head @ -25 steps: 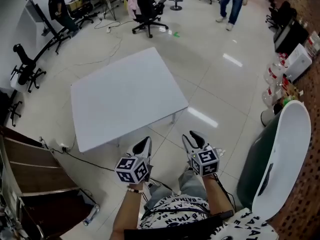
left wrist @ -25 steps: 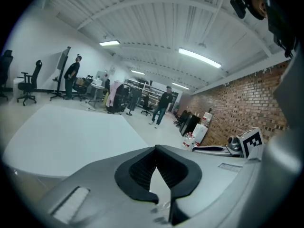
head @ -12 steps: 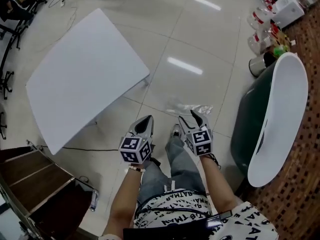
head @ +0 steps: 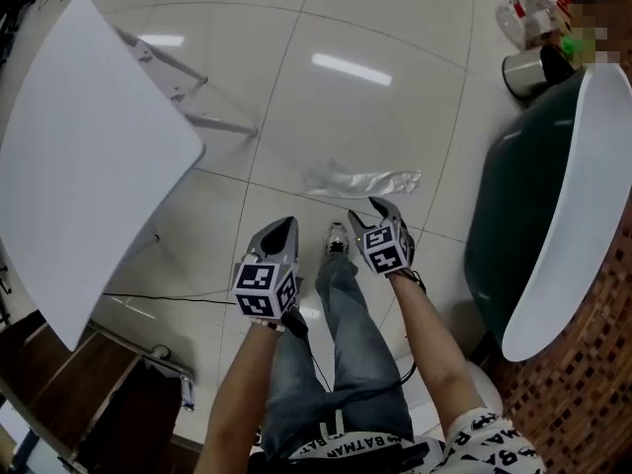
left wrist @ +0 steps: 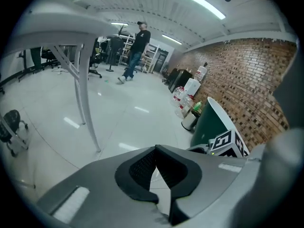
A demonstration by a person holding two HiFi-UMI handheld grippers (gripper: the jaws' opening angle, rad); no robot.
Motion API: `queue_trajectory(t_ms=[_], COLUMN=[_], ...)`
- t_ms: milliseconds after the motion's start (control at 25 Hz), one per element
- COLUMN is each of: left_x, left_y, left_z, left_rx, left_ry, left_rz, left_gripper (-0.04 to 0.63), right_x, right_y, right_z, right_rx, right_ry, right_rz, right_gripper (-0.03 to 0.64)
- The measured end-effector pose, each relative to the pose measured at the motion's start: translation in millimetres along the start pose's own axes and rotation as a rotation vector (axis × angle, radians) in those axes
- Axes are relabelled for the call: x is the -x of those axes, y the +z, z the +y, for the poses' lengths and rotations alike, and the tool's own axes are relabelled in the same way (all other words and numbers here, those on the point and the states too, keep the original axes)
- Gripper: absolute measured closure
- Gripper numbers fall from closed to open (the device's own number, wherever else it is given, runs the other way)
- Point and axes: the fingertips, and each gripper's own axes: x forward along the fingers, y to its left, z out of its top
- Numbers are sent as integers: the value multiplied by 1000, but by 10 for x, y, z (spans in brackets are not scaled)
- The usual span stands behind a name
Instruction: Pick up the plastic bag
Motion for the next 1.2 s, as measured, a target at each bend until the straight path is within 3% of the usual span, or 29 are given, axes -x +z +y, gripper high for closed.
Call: queue_trajectory(t_ms=[280,560,880,1200], left_x=[-1196,-1883,-2200,-2440], left_y=[-877,-1647,-1842,-1924], left_z=[343,662,881,1154], left_rx=[-28,-25,-39,5], left_ry=[7,7,10,51], left_rz=[123,210,224,207], left_gripper=[606,606,606,606], right_x=[-1476,-2561,-3391,-3907], right_y=[-847,-1419,-1646,-1769], right_z=[-182,-247,-109,-245], right_rx=[0,-5,67,194], right_ry=[69,93,145,136], right_rz=[105,159,223,259], right_gripper=[371,371,371,370])
